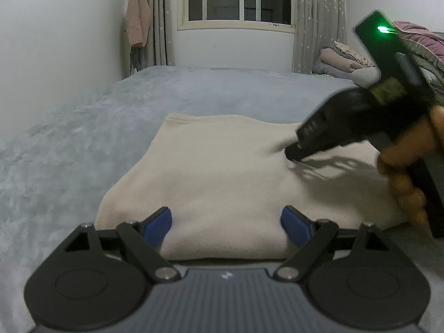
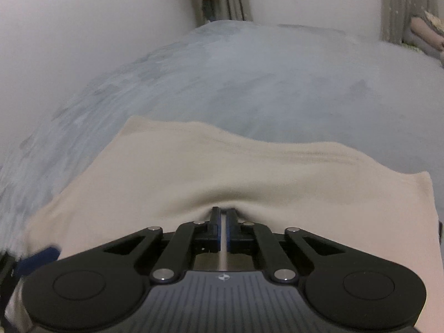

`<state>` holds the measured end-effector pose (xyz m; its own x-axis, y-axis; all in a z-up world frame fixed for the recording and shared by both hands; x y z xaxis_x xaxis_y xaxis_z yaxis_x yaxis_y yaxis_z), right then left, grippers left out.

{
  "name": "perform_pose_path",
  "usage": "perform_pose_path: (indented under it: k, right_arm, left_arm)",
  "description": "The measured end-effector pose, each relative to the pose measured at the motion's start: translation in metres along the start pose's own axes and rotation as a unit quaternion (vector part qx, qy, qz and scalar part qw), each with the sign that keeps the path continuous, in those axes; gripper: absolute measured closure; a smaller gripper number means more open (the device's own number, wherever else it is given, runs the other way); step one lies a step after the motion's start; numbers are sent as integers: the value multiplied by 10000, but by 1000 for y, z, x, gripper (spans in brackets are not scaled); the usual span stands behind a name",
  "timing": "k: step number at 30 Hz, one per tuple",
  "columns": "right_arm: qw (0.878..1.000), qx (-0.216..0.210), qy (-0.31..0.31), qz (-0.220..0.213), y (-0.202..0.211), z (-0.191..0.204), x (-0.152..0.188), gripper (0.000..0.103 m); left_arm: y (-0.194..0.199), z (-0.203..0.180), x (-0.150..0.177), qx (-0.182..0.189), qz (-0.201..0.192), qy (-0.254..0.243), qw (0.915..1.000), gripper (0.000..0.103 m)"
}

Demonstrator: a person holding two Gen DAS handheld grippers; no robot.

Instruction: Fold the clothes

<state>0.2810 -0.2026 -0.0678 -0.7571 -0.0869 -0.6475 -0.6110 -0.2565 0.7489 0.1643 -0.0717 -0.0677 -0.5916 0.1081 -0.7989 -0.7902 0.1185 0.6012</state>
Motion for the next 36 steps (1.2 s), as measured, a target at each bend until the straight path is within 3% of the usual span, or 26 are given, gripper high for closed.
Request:
perform_pose_path:
  k: [6, 9, 11, 13, 23, 27, 33, 36]
  right_arm:
    - [9983, -113, -578, -14, -16, -23, -28, 103]
    - [9983, -57, -568, -108, -18, -25, -31, 103]
    - [9983, -97, -539, -173, -2, -18, -19, 103]
    - [9983, -138, -510, -238, 14, -12, -7, 92]
    - [9973, -317, -370, -554, 90, 18, 54, 89]
    - [9974, -176, -347, -608, 98, 22, 84, 89]
    - [9976, 14, -320, -614, 110, 14, 98, 90]
    - [9950, -134, -492, -853, 107, 11, 106, 91]
  left_arm:
    - [0, -1, 0, -49, -5, -61, 10000, 17]
    - [1, -1, 0, -45, -8, -60, 10000, 17]
    - [1, 0, 0, -30, -6, -46, 10000, 17]
    - [2, 0, -1, -15, -6, -31, 10000, 17]
    - [7, 8, -4, 269, -54, 303, 9992, 17]
    - [8, 11, -6, 399, -54, 438, 9982, 16]
    - [7, 7, -6, 357, -36, 362, 9987, 15]
    - [6, 6, -6, 316, -7, 308, 9990, 14]
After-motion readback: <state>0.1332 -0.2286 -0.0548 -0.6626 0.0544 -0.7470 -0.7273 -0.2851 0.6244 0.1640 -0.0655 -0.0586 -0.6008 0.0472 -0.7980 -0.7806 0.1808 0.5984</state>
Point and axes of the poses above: each gripper's, at about its wrist camera, not at the fingertips, and y roughly against the way its jaws point, z to its left, x to its underside, the point moved 10 cm from there along -y, roughly the way its jaws point, and after that the axes turned 4 degrees about z, right-handed, at the moved point
